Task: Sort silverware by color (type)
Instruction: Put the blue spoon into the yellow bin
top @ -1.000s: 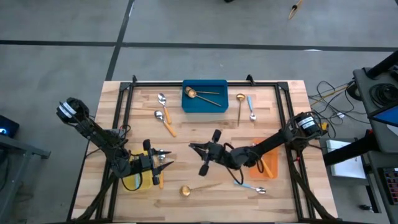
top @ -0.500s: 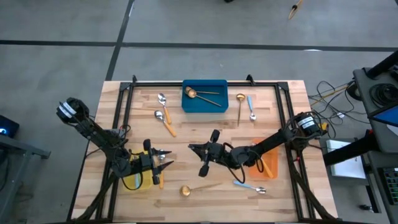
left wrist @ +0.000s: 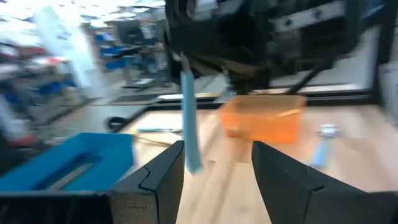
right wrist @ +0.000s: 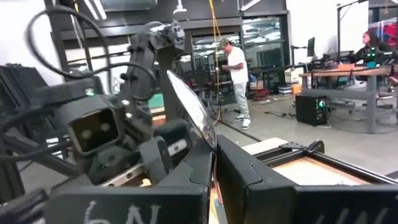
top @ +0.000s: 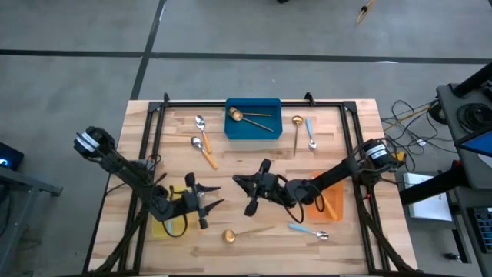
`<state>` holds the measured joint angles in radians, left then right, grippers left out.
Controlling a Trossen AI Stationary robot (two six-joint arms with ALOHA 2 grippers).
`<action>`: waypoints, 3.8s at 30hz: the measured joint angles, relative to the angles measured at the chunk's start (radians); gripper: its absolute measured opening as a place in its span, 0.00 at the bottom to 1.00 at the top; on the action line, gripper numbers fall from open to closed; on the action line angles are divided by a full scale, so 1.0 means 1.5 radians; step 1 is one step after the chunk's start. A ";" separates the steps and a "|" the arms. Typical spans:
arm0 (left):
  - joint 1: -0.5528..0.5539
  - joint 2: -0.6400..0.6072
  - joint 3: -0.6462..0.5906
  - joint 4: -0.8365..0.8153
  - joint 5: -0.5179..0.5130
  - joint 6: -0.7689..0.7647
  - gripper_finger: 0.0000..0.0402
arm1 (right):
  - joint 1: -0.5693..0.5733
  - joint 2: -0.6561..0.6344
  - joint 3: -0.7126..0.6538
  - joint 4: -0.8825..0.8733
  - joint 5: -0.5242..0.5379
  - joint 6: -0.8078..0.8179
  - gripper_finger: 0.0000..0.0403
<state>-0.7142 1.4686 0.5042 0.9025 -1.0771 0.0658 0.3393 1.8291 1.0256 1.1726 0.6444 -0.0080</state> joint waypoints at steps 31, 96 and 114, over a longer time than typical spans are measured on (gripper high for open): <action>0.009 0.119 0.079 0.002 -0.165 0.018 0.42 | 0.002 0.139 0.110 0.082 0.002 -0.048 0.02; 0.027 0.120 0.110 -0.020 -0.250 0.038 0.03 | -0.002 0.220 0.203 0.098 0.054 -0.081 0.03; -0.048 0.043 0.110 -0.016 -0.257 0.057 0.02 | 0.002 0.059 0.207 -0.329 0.030 -0.031 0.33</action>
<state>-0.7864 1.5336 0.6689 0.8787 -1.4629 0.1520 0.3428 1.9180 1.3365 0.6786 0.6901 -0.0547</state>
